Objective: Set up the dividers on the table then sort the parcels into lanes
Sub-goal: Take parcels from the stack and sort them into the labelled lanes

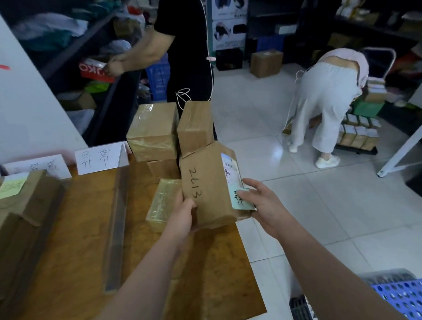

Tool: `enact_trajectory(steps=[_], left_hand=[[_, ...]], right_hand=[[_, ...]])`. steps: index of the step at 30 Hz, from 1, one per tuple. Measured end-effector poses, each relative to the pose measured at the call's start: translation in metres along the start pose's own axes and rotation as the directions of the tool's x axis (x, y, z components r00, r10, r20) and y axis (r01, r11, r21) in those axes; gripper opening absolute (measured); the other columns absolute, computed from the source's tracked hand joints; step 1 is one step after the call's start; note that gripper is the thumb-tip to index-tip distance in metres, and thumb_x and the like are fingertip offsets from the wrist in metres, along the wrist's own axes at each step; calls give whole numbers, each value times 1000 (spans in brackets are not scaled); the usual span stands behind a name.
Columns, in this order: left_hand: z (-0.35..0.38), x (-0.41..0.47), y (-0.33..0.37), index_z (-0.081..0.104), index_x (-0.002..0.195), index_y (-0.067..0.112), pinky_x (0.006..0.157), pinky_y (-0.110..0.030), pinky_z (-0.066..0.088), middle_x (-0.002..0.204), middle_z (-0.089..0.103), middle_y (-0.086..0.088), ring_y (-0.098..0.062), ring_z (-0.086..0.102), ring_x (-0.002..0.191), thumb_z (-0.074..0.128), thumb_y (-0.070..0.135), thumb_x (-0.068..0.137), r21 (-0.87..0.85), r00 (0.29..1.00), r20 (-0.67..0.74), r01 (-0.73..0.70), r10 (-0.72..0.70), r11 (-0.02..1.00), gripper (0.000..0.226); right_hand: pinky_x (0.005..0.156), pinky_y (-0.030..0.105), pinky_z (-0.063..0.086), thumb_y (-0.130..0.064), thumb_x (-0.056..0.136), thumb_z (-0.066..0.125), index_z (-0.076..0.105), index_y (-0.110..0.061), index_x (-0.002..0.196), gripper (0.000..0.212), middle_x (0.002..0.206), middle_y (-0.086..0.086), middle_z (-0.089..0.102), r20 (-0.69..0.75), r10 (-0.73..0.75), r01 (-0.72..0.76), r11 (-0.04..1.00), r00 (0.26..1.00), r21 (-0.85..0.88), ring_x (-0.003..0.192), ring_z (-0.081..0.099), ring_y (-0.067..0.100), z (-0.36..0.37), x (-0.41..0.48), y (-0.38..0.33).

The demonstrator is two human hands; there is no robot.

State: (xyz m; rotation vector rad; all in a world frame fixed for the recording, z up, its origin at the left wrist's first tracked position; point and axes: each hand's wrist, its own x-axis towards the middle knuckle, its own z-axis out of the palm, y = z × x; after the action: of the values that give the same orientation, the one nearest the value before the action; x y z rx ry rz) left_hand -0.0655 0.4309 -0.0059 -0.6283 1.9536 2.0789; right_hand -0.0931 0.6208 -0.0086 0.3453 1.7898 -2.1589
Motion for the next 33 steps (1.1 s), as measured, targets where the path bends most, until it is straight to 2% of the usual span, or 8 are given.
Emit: enact_trajectory(steps=[4, 8, 12, 15, 19, 26, 30, 33], left_hand=[[0, -2, 2, 38, 142, 38, 95, -44, 51, 135, 54, 8, -17, 54, 117, 46, 38, 99, 65, 999, -6, -50, 50, 997, 43], [2, -7, 2, 35, 136, 45, 100, -39, 47, 127, 56, 19, -11, 54, 116, 63, 60, 82, 3, 992, 74, -99, 98, 995, 62], [-4, -7, -1, 27, 146, 48, 103, -47, 48, 138, 54, 13, -17, 56, 123, 79, 78, 47, -13, 986, 125, -110, 110, 994, 116], [-14, -6, 5, 34, 144, 47, 101, -46, 50, 136, 58, 11, -18, 60, 120, 81, 73, 51, -69, 988, 100, -114, 121, 991, 107], [-35, -12, 16, 52, 127, 48, 97, -42, 53, 123, 67, 12, -13, 64, 111, 69, 68, 65, -126, 990, 13, -137, 139, 983, 67], [-97, -17, 27, 44, 139, 28, 93, -44, 55, 119, 69, 2, -20, 66, 108, 68, 74, 59, -216, 970, -206, -176, 131, 960, 94], [-145, -18, 34, 54, 133, 29, 93, -46, 55, 118, 70, 2, -20, 68, 106, 69, 72, 60, -237, 957, -266, -178, 113, 955, 86], [-183, -15, 40, 60, 126, 31, 89, -40, 56, 116, 71, 5, -17, 68, 105, 60, 68, 75, -169, 944, -300, -197, 140, 966, 63]], right_hand=[[76, 32, 59, -5, 87, 67, 52, -15, 125, 42, 110, 5, 70, 28, -31, 31, 999, 999, -7, 95, 71, 20, -2, -2, -6], [80, 33, 59, -5, 89, 65, 64, -15, 114, 27, 101, 4, 75, 88, -65, 70, 996, 994, -46, 94, 72, 20, -1, -6, -12], [87, 43, 57, -15, 89, 67, 59, -20, 125, 37, 105, 3, 74, 104, -63, 70, 995, 993, -65, 97, 71, 20, 9, -6, -18], [89, 45, 56, -22, 90, 65, 57, -27, 128, 39, 105, 0, 74, 168, -75, 89, 993, 983, -77, 98, 70, 20, 24, -4, -24], [94, 44, 53, -25, 90, 66, 53, -30, 133, 45, 108, -4, 73, 254, -92, 120, 988, 963, -98, 101, 69, 17, 52, -1, -32], [92, 42, 55, -24, 88, 69, 63, -26, 107, 21, 106, -1, 74, 352, -100, 160, 976, 931, -145, 100, 70, 16, 126, 7, -41], [88, 36, 55, -23, 87, 70, 63, -13, 120, 34, 104, 0, 74, 382, -103, 186, 965, 918, -185, 97, 70, 17, 180, 17, -33], [85, 33, 55, -29, 86, 71, 64, -16, 121, 38, 105, -4, 74, 390, -93, 199, 950, 916, -240, 99, 69, 15, 223, 26, -26]])
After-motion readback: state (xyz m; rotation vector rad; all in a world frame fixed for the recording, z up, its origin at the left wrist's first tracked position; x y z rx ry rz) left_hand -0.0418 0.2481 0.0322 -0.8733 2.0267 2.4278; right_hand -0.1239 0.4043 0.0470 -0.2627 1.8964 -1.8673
